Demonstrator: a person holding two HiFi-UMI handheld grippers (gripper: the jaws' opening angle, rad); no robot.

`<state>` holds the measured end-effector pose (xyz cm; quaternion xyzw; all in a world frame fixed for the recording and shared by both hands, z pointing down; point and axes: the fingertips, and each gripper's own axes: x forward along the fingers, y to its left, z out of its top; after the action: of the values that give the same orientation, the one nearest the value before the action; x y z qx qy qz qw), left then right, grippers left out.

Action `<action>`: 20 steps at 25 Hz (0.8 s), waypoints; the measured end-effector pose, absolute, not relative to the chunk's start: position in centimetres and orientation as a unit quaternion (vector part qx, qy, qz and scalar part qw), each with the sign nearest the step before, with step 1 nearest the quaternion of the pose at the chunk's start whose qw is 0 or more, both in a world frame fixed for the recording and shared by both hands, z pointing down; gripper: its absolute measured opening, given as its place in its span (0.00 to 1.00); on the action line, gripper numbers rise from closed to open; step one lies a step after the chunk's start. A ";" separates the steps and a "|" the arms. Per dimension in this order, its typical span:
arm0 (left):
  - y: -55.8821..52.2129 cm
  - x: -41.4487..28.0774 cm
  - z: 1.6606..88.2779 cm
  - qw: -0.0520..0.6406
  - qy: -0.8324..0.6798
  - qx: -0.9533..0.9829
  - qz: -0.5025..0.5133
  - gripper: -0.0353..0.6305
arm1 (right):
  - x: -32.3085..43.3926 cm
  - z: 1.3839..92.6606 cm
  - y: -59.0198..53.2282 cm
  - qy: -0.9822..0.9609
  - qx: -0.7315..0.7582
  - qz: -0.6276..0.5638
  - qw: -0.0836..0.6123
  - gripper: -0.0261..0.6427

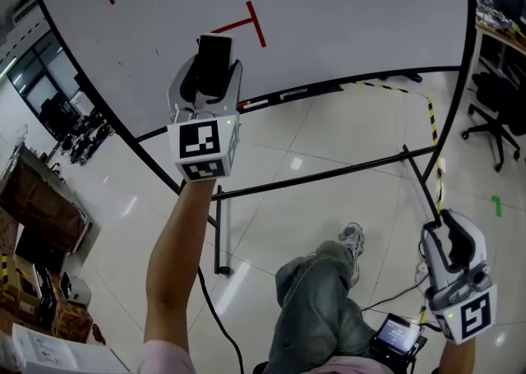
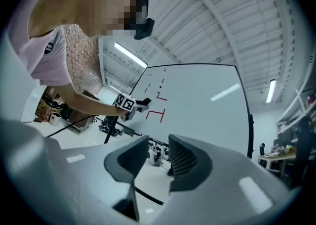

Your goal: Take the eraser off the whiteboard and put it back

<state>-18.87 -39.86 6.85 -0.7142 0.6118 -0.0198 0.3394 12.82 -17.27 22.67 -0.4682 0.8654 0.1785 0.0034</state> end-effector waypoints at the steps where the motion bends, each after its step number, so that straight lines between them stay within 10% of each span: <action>1: -42.2 -19.2 7.1 0.345 0.617 -0.706 -0.047 0.47 | 13.2 23.2 -17.8 0.864 -0.473 0.172 -0.001 0.23; 20: -53.8 -24.1 7.9 0.391 0.641 -0.643 -0.149 0.47 | 16.4 27.6 -22.8 0.854 -0.503 0.128 -0.030 0.23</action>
<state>-24.12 -53.78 7.88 -0.6435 0.6407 -0.1488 0.3915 16.37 -22.77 27.61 -0.5027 0.8545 0.1277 -0.0297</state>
